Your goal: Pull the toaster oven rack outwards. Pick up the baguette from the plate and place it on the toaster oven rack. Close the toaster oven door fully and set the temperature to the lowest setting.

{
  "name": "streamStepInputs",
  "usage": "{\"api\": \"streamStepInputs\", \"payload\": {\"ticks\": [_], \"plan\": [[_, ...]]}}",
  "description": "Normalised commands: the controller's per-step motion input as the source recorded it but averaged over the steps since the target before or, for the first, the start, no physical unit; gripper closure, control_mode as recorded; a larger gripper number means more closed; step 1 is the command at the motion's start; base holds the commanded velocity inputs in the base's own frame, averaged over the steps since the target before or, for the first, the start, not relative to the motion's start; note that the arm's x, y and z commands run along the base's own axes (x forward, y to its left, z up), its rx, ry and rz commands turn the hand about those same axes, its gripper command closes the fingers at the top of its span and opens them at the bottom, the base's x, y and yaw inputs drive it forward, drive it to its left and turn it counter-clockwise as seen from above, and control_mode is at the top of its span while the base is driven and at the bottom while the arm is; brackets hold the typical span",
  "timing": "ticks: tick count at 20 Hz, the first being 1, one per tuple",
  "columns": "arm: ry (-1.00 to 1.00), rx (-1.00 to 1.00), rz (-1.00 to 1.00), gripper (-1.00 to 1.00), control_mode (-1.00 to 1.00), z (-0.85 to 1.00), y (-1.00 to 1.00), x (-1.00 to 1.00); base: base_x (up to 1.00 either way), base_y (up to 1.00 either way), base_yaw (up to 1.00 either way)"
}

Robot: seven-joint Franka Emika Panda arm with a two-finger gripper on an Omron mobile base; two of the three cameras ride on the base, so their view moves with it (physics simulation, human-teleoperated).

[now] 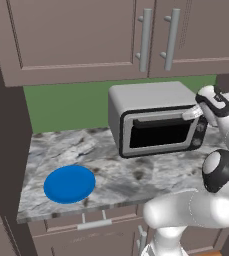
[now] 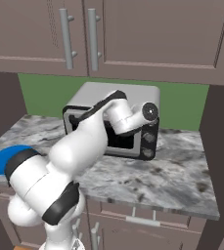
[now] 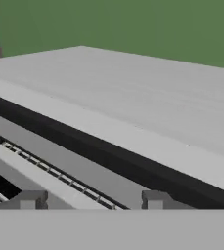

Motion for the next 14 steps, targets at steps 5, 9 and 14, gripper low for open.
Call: {"api": "streamStepInputs", "payload": {"ticks": [5, 9, 14], "plan": [[-0.28, 0.0, -0.04, -1.0, -1.0, -0.55, 0.0, 0.49, 0.0, 0.0, 0.0], [-0.3, 0.0, -0.12, -1.0, -1.0, -0.48, 0.17, 0.52, 0.0, 0.0, 0.0], [0.08, -0.14, -0.21, -1.0, -1.0, 0.51, 0.0, -0.21, 0.0, 0.0, 0.0]]}}
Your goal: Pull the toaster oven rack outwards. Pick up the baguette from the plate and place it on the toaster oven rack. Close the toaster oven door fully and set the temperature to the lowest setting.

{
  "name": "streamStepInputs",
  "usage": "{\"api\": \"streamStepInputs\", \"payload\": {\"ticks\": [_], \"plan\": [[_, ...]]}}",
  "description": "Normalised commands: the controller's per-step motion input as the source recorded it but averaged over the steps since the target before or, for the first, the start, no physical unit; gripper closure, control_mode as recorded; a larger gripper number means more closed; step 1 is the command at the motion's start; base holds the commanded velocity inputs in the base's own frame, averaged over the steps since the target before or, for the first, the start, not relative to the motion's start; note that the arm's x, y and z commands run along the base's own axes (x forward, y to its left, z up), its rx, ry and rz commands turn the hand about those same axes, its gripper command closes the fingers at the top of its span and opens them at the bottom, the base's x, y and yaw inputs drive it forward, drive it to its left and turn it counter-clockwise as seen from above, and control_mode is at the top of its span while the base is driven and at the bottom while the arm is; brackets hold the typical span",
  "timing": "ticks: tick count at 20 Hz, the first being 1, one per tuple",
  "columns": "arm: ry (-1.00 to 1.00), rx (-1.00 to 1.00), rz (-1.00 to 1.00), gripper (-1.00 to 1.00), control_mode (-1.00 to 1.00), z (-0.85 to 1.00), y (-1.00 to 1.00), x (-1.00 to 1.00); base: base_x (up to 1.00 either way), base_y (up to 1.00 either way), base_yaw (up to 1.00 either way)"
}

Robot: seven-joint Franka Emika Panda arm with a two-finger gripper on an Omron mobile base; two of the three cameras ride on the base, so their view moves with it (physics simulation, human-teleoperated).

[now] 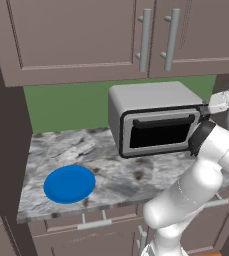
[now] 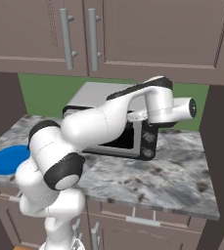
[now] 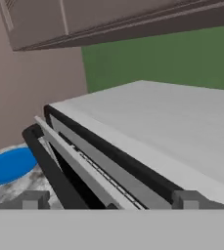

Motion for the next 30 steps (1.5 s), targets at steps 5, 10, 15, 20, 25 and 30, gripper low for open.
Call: {"api": "streamStepInputs", "payload": {"ticks": [5, 10, 15, 20, 25, 30], "plan": [[-0.01, -0.13, -0.28, -1.0, -1.0, 0.69, 0.03, -0.9, 0.0, 0.0, 0.0], [-0.11, -0.13, -0.38, -1.0, -1.0, -0.32, 0.27, -1.0, 0.0, 0.0, 0.0], [-0.04, -0.08, -0.43, -1.0, -1.0, -0.29, 0.61, -1.0, 0.0, 0.0, 0.0], [0.0, -0.09, -0.44, -1.0, -1.0, 0.0, 0.75, -0.88, 0.0, 0.0, 0.0], [0.02, -0.09, -0.59, -1.0, -1.0, -0.57, 0.73, -0.09, 0.0, 0.0, 0.0], [0.0, -0.03, -0.32, -1.0, -1.0, -0.33, 0.82, 0.19, 0.0, 0.0, 0.0]]}}
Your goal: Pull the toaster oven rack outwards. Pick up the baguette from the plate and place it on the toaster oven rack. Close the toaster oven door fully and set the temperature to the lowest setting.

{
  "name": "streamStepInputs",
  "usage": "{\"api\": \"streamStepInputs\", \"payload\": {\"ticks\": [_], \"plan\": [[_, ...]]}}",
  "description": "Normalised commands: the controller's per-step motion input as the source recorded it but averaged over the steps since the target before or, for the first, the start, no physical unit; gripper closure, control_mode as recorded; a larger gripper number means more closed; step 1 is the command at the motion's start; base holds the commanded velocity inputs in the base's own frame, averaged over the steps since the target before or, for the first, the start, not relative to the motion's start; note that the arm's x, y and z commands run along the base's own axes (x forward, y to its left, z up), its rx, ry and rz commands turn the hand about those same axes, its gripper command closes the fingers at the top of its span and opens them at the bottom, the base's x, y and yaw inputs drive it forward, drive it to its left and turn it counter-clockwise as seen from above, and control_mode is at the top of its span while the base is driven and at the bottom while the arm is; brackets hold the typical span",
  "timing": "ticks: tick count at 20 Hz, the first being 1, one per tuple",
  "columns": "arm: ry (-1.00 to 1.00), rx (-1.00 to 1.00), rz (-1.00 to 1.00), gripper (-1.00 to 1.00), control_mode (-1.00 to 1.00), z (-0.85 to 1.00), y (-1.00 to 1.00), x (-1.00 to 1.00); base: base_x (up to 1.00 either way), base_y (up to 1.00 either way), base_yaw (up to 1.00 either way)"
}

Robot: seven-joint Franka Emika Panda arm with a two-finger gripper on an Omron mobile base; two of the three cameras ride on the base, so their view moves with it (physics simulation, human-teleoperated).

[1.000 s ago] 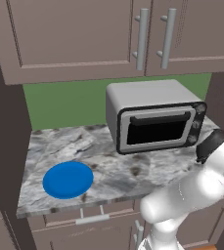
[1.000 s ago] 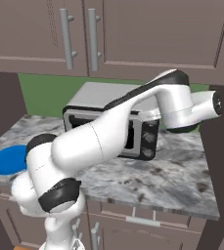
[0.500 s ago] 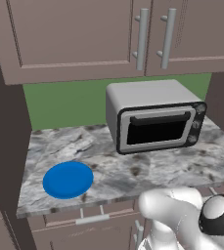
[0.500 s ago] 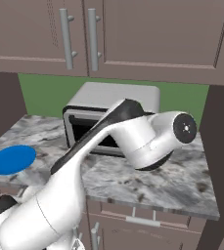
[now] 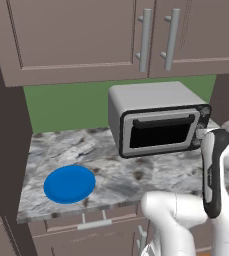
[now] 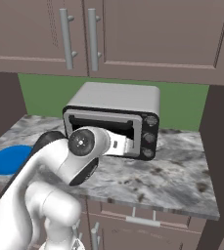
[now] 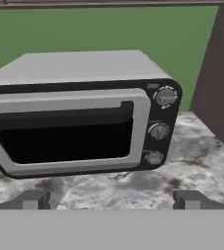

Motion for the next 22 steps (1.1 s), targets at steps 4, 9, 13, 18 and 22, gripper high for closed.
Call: {"api": "streamStepInputs", "payload": {"ticks": [4, 9, 13, 18, 22], "plan": [[-0.08, 0.0, -0.2, -1.0, -1.0, -0.75, 0.63, 0.36, 0.0, 0.0, 0.0], [-0.06, -0.02, -0.06, -1.0, -1.0, -0.38, 0.37, 0.68, 0.0, 0.0, 0.0], [-0.03, 0.0, 0.01, -1.0, -1.0, -0.2, 0.06, 0.75, 0.0, 0.0, 0.0], [-0.21, 0.0, 0.03, -1.0, -1.0, -0.52, 0.13, 0.6, 0.0, 0.0, 0.0], [-0.14, 0.0, 0.02, -1.0, -1.0, -0.51, 0.04, 0.57, 0.0, 0.0, 0.0]]}}
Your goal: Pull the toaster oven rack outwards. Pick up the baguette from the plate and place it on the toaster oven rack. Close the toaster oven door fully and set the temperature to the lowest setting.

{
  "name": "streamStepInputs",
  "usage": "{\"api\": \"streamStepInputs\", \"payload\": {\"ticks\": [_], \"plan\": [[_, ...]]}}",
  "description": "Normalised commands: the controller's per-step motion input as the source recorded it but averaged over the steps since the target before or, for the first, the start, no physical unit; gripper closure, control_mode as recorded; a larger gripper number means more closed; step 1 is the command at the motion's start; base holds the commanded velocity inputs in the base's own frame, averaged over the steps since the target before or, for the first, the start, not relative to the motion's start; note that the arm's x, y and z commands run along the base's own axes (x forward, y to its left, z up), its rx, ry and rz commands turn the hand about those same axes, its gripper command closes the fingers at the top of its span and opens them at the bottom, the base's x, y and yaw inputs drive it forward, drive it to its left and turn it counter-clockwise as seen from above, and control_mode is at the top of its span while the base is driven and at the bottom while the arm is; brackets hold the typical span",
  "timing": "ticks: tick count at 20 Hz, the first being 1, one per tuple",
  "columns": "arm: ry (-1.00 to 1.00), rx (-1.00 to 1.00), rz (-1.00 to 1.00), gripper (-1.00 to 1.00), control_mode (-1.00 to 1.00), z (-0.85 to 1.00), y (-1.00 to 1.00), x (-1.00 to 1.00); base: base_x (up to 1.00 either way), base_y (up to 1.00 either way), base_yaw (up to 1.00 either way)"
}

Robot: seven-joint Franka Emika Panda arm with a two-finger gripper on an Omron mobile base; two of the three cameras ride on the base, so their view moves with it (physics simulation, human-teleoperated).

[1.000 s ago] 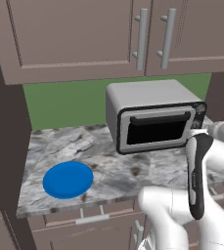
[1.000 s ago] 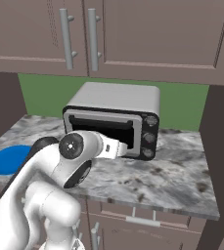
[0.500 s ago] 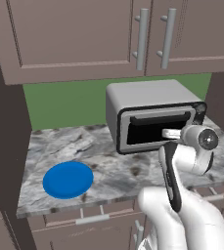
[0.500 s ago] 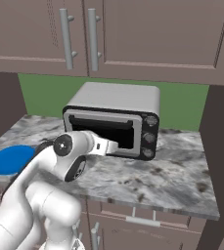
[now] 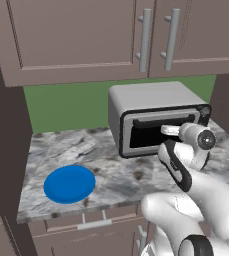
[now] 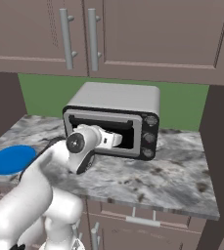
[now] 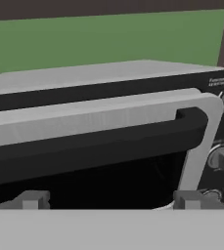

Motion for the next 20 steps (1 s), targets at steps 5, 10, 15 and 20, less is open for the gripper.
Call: {"api": "streamStepInputs", "payload": {"ticks": [5, 10, 15, 20], "plan": [[-0.06, 0.0, 0.01, -1.0, -1.0, -0.71, 0.05, 0.66, 0.0, 0.0, 0.0], [-0.04, 0.0, 0.0, -1.0, -1.0, -0.6, 0.14, 0.74, 0.0, 0.0, 0.0], [-0.07, 0.0, 0.0, -1.0, -1.0, -0.1, 0.15, 0.73, 0.0, 0.0, 0.0], [0.0, -0.01, 0.03, -1.0, -1.0, 0.0, 0.0, 0.6, 0.0, 0.0, 0.0]]}}
